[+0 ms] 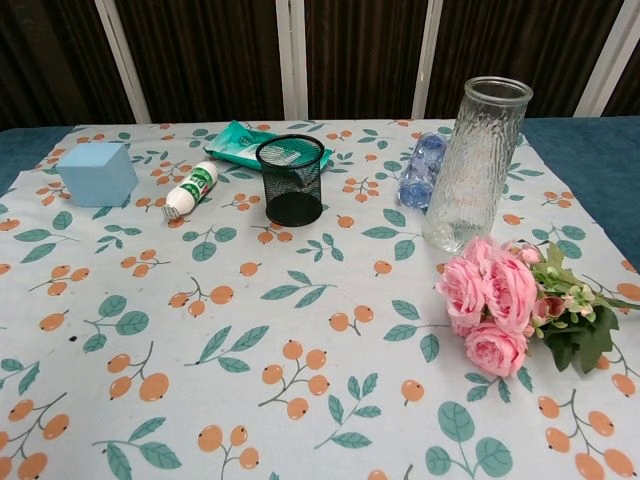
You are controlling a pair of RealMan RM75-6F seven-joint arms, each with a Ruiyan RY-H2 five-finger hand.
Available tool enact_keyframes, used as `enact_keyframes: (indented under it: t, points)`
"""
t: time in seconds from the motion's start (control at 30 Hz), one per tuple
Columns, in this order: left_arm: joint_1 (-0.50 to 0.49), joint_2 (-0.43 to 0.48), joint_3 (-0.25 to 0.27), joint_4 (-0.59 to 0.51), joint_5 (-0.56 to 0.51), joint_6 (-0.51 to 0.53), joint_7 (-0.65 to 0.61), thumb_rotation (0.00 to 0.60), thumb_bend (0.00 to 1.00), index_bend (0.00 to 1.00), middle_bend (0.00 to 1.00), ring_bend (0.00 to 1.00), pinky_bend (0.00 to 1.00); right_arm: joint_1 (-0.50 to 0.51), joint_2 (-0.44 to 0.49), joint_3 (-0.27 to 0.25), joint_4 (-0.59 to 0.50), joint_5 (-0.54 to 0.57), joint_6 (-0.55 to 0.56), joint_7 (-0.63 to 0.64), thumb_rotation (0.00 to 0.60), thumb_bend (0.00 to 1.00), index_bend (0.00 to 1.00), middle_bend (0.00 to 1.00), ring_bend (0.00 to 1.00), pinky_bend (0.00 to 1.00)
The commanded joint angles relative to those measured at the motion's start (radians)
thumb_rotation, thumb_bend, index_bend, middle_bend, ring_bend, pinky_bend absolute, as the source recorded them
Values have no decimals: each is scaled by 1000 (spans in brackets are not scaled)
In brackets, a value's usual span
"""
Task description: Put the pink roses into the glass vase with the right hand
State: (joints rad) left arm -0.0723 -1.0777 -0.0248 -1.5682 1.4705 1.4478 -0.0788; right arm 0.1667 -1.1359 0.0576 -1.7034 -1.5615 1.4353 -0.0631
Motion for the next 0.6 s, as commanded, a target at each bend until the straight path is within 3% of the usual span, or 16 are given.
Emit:
enact_keyframes:
  t: [0.03,0.23,0.6]
  points:
    - [0,2,1,-3,-1,-2,-2,600,0,0,0,0,0,16,16,-20,-44,-3,-53,-16,600,286,0,0,0,0]
    - [2,5,3,-8,3,1,-2,600,0,0,0,0,0,64,10,-50,-100,16,-183,-41,600,287,0,0,0,0]
    - [1,7,3,-10,4,-3,-7,600,0,0,0,0,0,147,-131,-22,-40,73,-297,-152,600,286,0,89,78,11]
